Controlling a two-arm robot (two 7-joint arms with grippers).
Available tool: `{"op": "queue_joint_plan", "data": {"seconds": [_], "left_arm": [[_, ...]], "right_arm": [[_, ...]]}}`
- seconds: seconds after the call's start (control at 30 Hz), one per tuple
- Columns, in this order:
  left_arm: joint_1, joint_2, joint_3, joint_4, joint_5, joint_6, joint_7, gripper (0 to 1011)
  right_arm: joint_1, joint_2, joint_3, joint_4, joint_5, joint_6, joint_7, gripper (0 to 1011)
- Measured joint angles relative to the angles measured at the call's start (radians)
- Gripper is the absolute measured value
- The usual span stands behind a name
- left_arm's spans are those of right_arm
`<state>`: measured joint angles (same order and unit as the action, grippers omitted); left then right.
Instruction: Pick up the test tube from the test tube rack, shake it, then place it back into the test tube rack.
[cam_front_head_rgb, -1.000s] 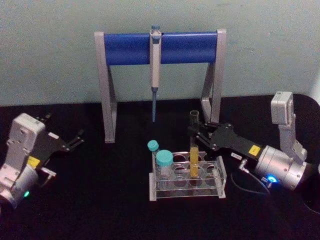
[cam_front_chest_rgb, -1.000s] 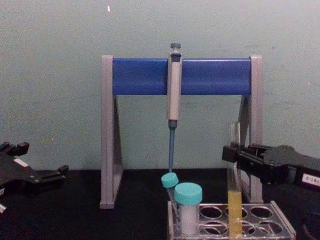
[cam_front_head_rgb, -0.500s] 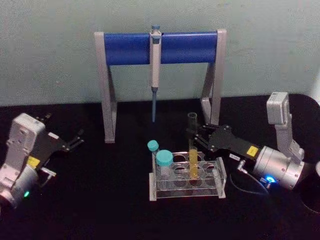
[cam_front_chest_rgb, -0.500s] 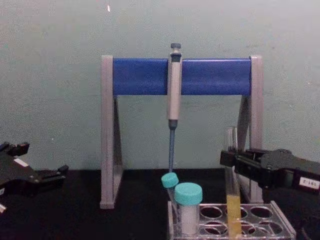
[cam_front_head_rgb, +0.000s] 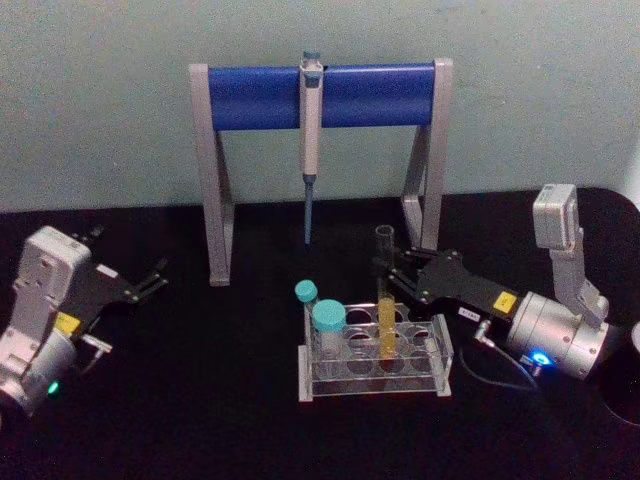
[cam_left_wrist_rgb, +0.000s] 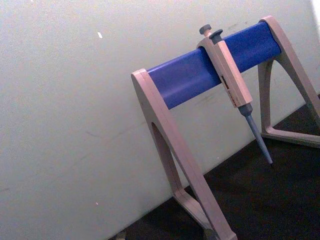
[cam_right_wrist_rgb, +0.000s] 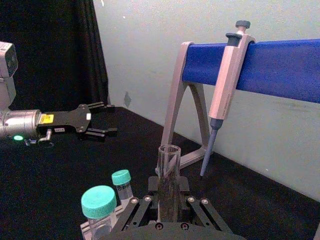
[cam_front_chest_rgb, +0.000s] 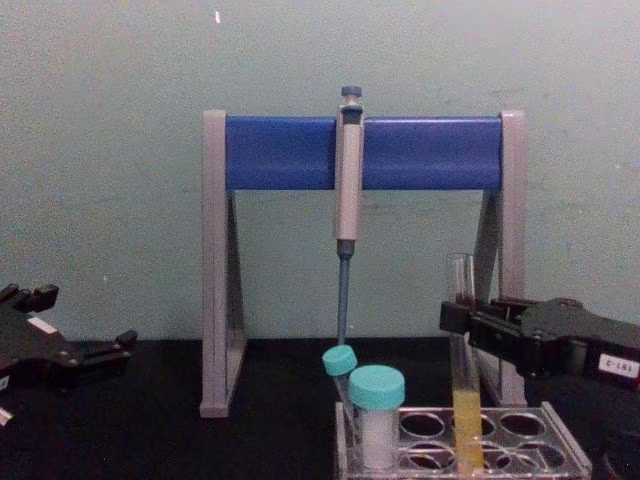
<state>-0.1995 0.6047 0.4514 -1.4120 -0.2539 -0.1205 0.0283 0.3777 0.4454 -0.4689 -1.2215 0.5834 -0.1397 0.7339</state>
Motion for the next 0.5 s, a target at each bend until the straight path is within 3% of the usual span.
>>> {"op": "queue_joint_plan", "data": {"seconds": [0.23,0.47,0.5], "left_arm": [[0.0,0.0,0.0,0.0,0.0,0.0,0.0,1001],[0.0,0.0,0.0,0.0,0.0,0.0,0.0,1001],[0.0,0.0,0.0,0.0,0.0,0.0,0.0,1001]], "right_arm": [[0.0,0.0,0.001,0.0,0.0,0.0,0.0,250],[-0.001,0.0,0.001,-0.001,0.0,-0.001,0.0,446],[-0.001,0.0,0.001,-0.001,0.0,-0.001,0.0,520]]}}
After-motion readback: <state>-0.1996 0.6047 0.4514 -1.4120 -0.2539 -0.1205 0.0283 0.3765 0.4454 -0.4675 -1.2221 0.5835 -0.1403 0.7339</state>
